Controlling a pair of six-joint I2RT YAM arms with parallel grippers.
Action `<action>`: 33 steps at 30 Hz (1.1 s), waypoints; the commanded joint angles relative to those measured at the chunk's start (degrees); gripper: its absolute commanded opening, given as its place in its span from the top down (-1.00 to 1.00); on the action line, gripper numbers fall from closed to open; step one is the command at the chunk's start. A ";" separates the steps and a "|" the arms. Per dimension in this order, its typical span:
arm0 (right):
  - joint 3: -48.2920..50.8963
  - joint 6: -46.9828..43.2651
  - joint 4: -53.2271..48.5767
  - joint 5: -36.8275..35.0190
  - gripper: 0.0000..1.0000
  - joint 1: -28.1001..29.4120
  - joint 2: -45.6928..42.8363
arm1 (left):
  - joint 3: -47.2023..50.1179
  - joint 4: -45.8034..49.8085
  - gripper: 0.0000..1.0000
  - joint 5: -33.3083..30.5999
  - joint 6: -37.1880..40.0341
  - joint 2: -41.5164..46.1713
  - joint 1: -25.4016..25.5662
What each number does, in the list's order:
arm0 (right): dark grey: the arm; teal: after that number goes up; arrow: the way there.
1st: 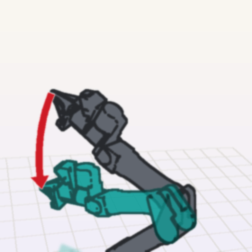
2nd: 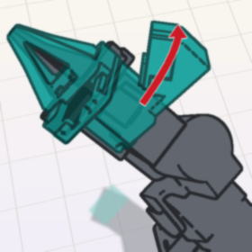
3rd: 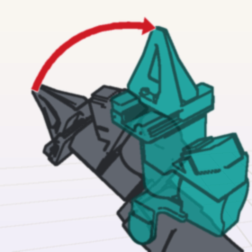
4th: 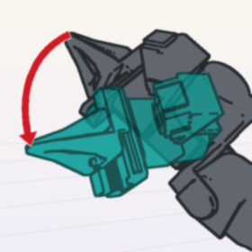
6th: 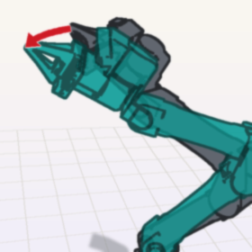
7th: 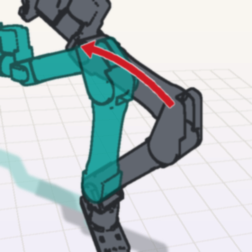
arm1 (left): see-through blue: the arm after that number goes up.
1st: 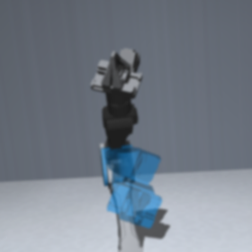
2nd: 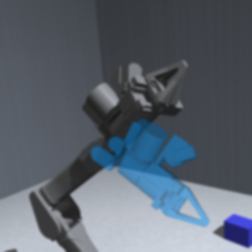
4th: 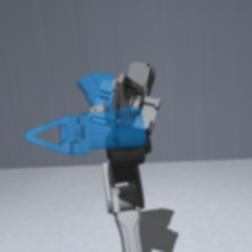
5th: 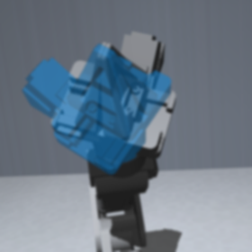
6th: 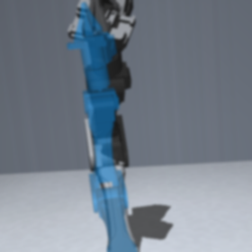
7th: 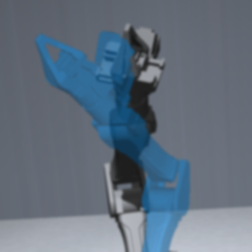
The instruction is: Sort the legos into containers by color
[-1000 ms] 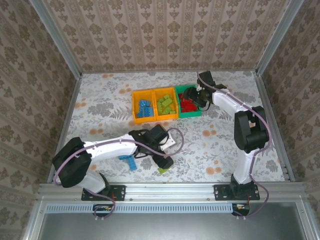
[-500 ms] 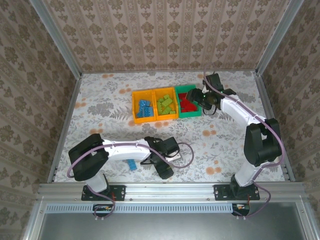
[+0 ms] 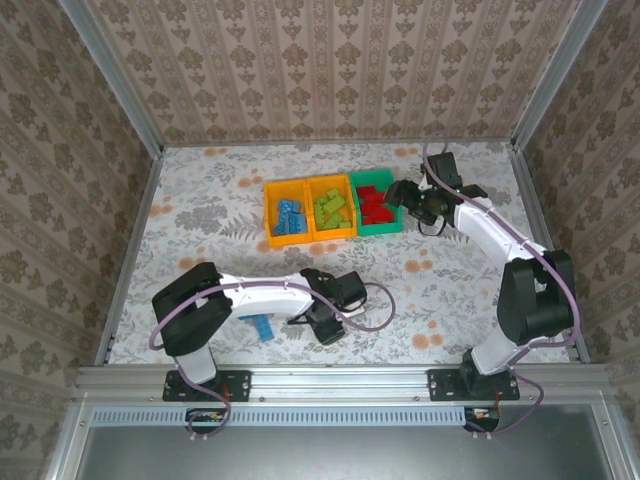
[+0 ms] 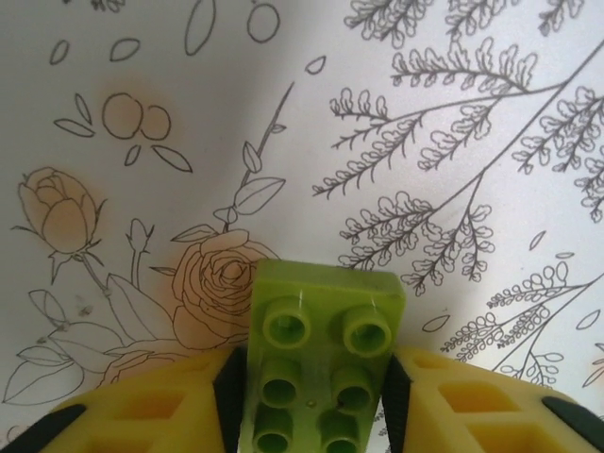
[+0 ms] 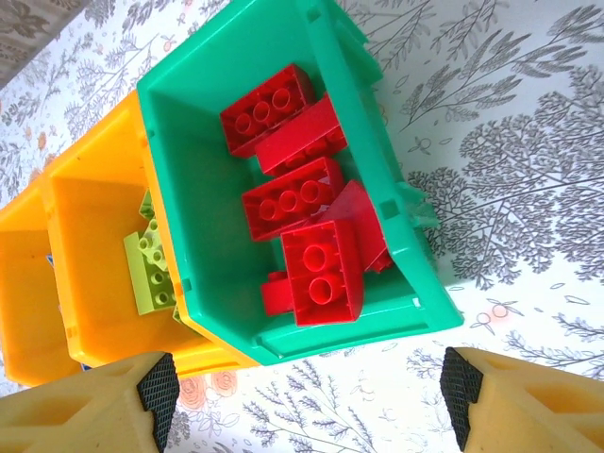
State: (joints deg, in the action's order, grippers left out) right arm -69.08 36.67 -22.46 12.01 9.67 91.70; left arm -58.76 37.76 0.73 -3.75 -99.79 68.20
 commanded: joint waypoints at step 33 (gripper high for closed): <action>27.04 4.03 5.61 -11.36 -0.53 12.52 -17.17 | -46.38 -3.26 0.39 7.99 -3.73 -20.87 -31.97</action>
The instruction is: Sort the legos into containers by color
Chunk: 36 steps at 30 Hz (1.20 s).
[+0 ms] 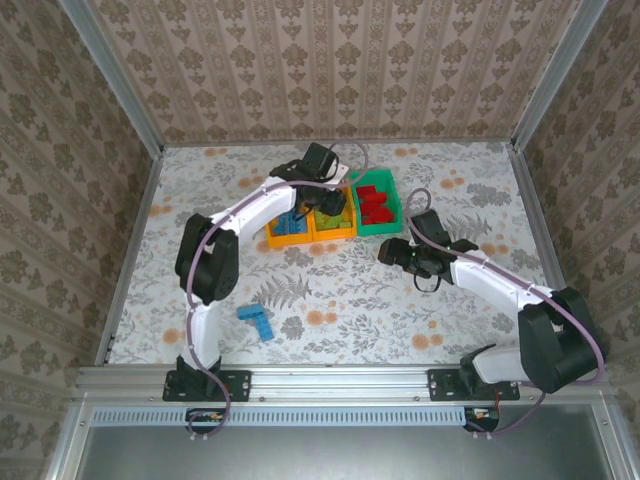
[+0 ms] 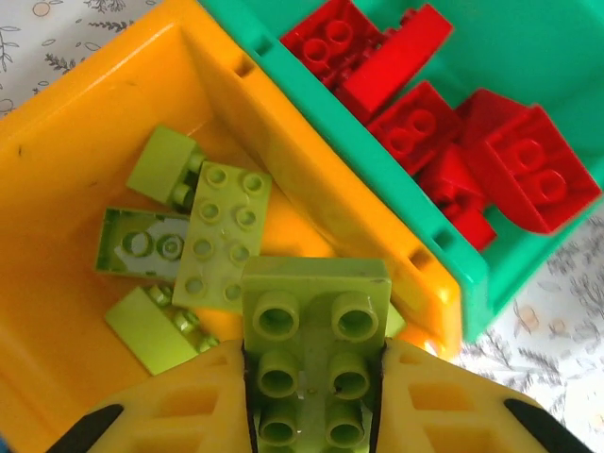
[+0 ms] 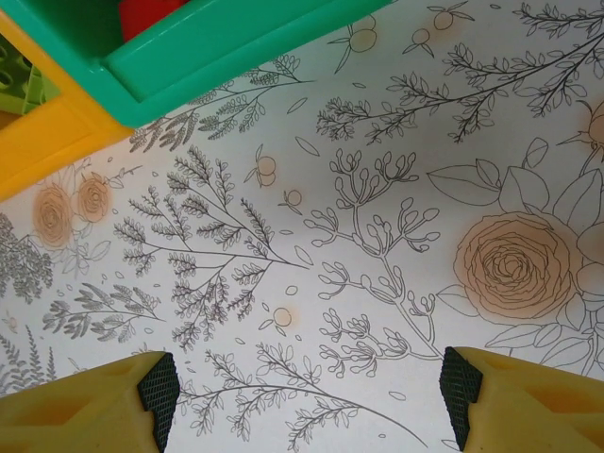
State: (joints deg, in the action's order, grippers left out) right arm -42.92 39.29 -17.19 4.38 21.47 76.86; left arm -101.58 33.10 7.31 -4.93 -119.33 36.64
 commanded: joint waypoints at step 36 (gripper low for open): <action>-55.23 -5.07 -24.18 -4.43 -0.55 47.48 47.91 | 41.22 -18.01 -1.00 -2.20 -20.15 38.42 -32.00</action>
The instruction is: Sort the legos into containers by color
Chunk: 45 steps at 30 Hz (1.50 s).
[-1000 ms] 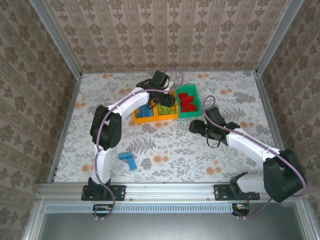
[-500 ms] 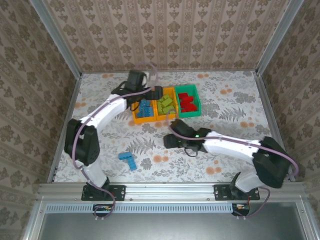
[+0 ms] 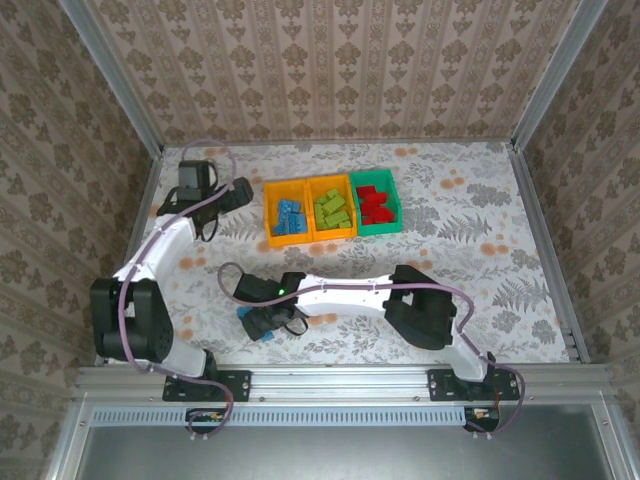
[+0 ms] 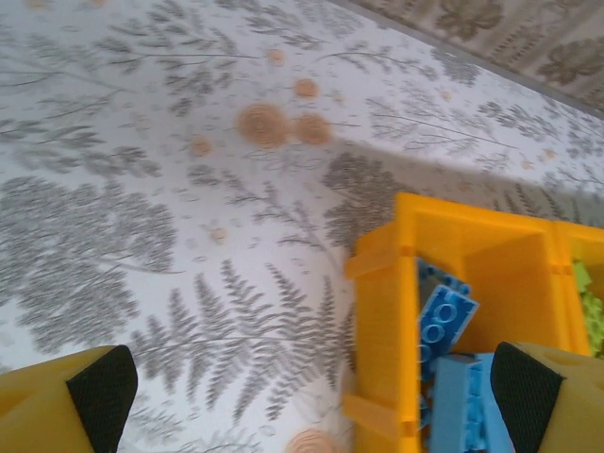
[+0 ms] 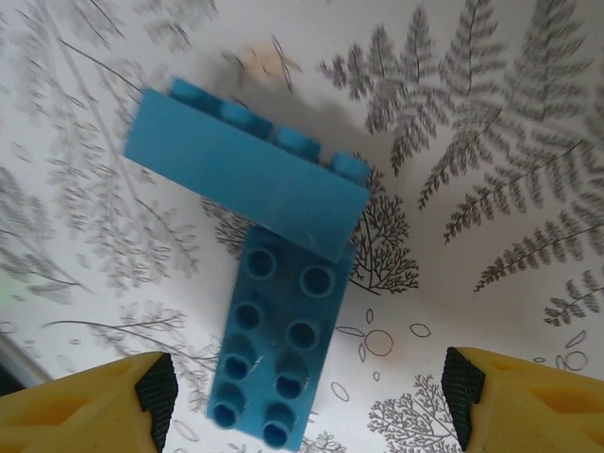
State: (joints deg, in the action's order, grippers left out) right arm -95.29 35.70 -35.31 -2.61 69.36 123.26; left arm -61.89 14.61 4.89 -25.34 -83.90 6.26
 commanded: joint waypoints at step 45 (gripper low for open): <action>-8.42 4.01 12.04 14.73 0.50 -29.59 -0.17 | 21.55 22.38 -1.00 -6.66 -9.32 19.21 12.28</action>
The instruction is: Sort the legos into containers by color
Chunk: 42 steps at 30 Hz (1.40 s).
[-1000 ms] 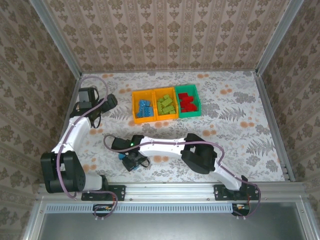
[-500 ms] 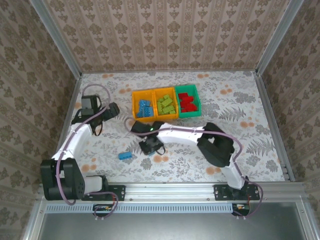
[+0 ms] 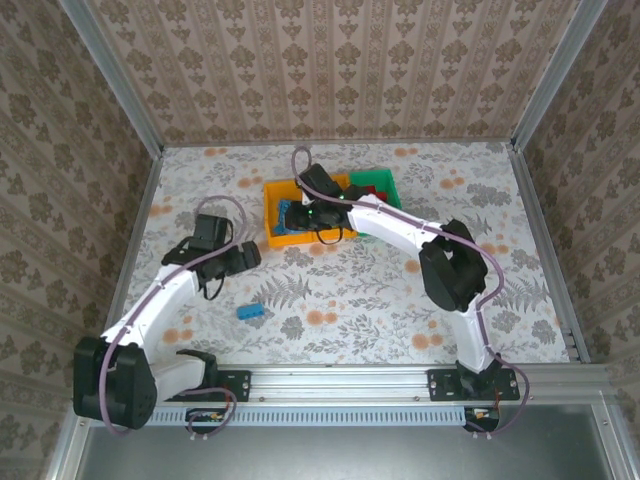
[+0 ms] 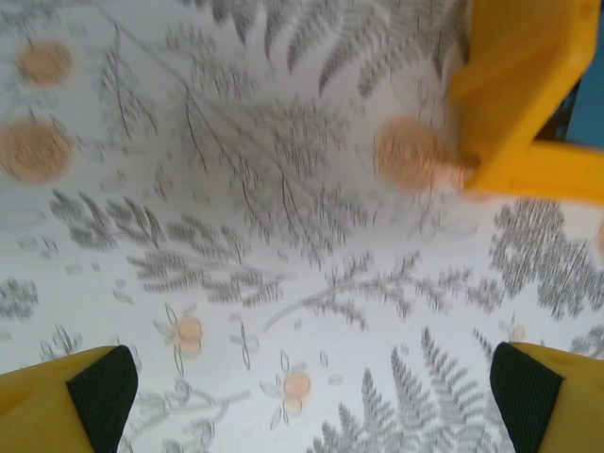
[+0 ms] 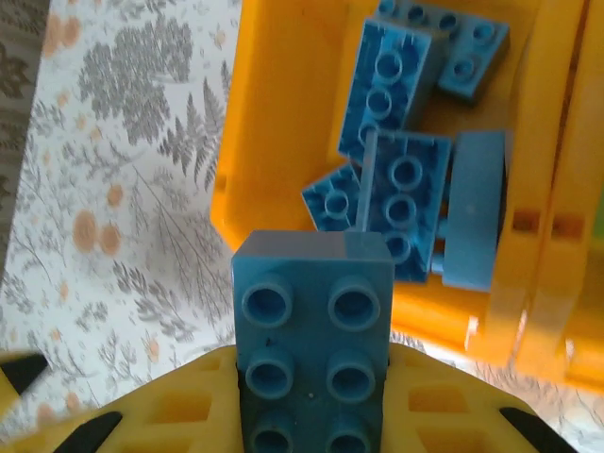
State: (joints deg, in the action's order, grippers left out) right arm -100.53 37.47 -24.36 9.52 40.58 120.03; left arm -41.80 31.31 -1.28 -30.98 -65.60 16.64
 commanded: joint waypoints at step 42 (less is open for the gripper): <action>15.81 -4.70 6.27 -5.88 -0.60 -4.09 -16.41 | 6.93 7.05 -0.95 -2.81 -15.90 -6.78 17.62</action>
State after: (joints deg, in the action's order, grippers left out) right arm -88.36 36.03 -17.34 8.21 36.88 106.91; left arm -34.48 38.74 -4.32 -46.74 -71.40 33.78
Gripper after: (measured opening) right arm 0.796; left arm 0.980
